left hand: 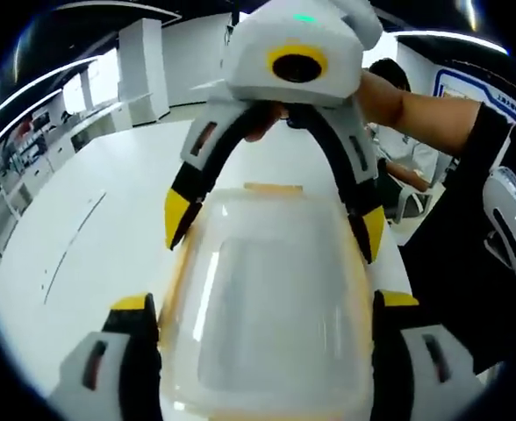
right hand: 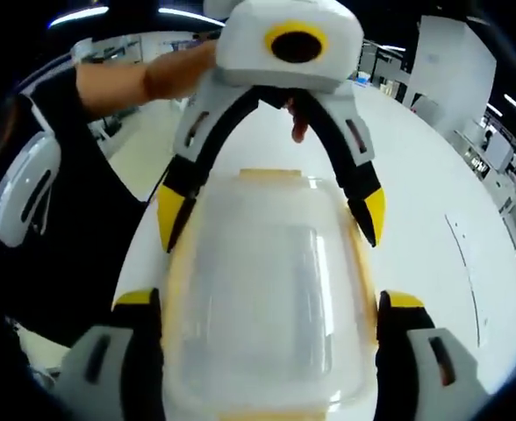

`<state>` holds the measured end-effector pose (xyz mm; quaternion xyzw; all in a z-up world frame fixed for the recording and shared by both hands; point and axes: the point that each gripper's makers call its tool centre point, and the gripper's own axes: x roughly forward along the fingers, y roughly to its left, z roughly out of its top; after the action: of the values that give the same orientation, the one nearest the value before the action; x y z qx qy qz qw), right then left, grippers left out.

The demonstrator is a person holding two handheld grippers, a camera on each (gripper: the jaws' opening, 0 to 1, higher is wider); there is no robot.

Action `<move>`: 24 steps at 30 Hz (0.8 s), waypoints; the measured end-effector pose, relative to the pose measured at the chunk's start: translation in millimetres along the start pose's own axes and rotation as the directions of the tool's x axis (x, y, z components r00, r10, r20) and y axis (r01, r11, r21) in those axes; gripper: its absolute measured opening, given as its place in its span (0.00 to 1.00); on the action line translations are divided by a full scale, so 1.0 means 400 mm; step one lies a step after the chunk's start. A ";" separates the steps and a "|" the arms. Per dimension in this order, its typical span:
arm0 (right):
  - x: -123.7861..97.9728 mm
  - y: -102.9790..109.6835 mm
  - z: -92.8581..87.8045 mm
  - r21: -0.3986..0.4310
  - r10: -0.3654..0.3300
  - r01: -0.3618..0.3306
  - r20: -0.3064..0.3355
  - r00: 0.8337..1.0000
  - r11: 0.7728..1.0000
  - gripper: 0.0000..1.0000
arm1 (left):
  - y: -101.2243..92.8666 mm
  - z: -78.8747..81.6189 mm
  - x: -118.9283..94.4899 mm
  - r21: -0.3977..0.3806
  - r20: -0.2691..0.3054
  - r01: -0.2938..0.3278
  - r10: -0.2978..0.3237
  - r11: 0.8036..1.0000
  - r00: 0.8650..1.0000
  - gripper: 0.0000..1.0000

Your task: Snap each plastic latch of the storage box into its locked position after aligning the lid with the box until every specified latch is closed and the lid sits flush.

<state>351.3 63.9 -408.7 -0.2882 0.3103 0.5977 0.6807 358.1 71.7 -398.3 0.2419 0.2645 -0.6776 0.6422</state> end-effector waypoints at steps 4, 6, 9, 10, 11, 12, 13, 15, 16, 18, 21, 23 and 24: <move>-0.004 0.002 0.008 0.035 -0.009 0.008 0.043 0.999 0.999 1.00 | 0.011 0.012 -0.027 -0.054 0.069 -0.011 0.015 0.998 0.997 0.86; -0.012 0.008 0.016 0.047 -0.006 0.003 0.055 0.998 0.999 1.00 | 0.007 0.014 -0.025 -0.089 0.102 -0.009 0.018 0.996 0.995 0.99; -0.022 0.018 0.037 0.045 -0.003 -0.001 0.085 0.996 0.999 1.00 | 0.000 0.001 -0.033 -0.081 0.103 -0.008 0.016 0.997 0.995 1.00; -0.026 0.018 0.041 0.044 -0.010 0.006 0.087 0.996 0.999 1.00 | 0.001 0.003 -0.037 -0.078 0.111 -0.012 0.020 0.997 0.994 1.00; -0.031 0.016 0.049 0.046 -0.019 0.015 0.100 0.995 0.999 1.00 | -0.005 0.011 -0.037 -0.078 0.123 -0.009 0.018 0.997 0.992 1.00; -0.037 0.011 0.058 0.057 -0.038 0.031 0.119 0.992 0.998 1.00 | -0.011 0.026 -0.045 -0.102 0.162 0.002 0.015 0.995 0.987 1.00; -0.041 0.007 0.066 0.062 -0.051 0.043 0.134 0.990 0.997 1.00 | -0.012 0.035 -0.052 -0.096 0.180 -0.007 0.024 0.995 0.983 1.00; -0.060 -0.003 0.091 0.082 -0.091 0.076 0.192 0.977 0.994 1.00 | -0.018 0.049 -0.068 -0.089 0.213 -0.028 0.046 0.996 0.976 1.00; -0.070 -0.002 0.102 0.079 -0.100 0.085 0.216 0.971 0.993 1.00 | -0.016 0.056 -0.077 -0.094 0.232 -0.043 0.064 0.995 0.971 1.00; -0.090 -0.003 0.111 0.086 -0.130 0.113 0.239 0.962 0.990 1.00 | -0.014 0.065 -0.095 -0.091 0.261 -0.078 0.100 0.993 0.960 1.00; -0.127 -0.017 0.134 0.098 -0.196 0.175 0.293 0.936 0.980 1.00 | -0.009 0.076 -0.126 -0.097 0.300 -0.120 0.144 0.988 0.943 1.00; -0.151 -0.023 0.135 0.084 -0.234 0.219 0.296 0.926 0.972 1.00 | 0.032 0.092 -0.159 -0.154 0.342 -0.222 0.262 0.963 0.902 1.00; -0.165 -0.016 0.132 0.091 -0.244 0.227 0.301 0.922 0.970 1.00 | 0.027 0.096 -0.170 -0.142 0.357 -0.224 0.261 0.964 0.897 1.00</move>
<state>355.6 61.6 -324.1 -0.2074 0.1791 0.5407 0.7953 373.4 95.9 -324.9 0.1085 0.1383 -0.6120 0.7711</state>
